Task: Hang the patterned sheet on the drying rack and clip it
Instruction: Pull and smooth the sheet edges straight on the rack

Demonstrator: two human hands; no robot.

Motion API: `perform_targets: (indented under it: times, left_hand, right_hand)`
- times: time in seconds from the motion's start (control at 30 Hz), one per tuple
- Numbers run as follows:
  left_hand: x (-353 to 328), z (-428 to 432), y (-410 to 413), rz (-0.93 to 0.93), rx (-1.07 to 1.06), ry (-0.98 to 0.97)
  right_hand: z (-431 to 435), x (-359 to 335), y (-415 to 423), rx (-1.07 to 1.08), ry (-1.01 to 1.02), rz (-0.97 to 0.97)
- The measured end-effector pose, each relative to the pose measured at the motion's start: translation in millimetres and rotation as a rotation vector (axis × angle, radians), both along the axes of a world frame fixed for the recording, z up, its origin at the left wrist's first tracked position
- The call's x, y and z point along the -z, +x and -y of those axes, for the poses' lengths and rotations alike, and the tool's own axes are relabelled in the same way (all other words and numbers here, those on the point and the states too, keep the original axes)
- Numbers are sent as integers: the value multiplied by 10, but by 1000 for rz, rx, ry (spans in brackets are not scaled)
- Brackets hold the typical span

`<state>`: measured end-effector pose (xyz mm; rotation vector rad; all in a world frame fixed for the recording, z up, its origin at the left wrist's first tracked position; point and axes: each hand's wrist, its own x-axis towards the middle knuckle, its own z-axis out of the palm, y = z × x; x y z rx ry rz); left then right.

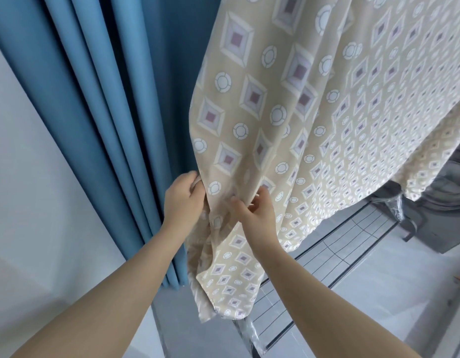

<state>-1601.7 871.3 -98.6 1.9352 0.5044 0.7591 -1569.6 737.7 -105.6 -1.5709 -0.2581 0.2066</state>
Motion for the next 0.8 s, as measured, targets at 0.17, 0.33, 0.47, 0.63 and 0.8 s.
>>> perform_targets:
  times: [0.17, 0.33, 0.47, 0.63, 0.8]
  left_hand:
    - [-104, -63, 14, 92, 49, -643]
    - [-161, -64, -52, 41, -100, -191]
    - [-254, -167, -1, 81, 6, -560]
    - [-269, -164, 2, 1, -163, -515]
    - [-400, -234, -41, 42, -117, -370]
  right_hand:
    - [-27, -60, 38, 40, -36, 1]
    - [-63, -113, 27, 48, -66, 5]
    - [-88, -180, 27, 18, -44, 17]
    - [-137, -244, 23, 54, -7, 25]
    - [-163, -280, 44, 101, 11, 35]
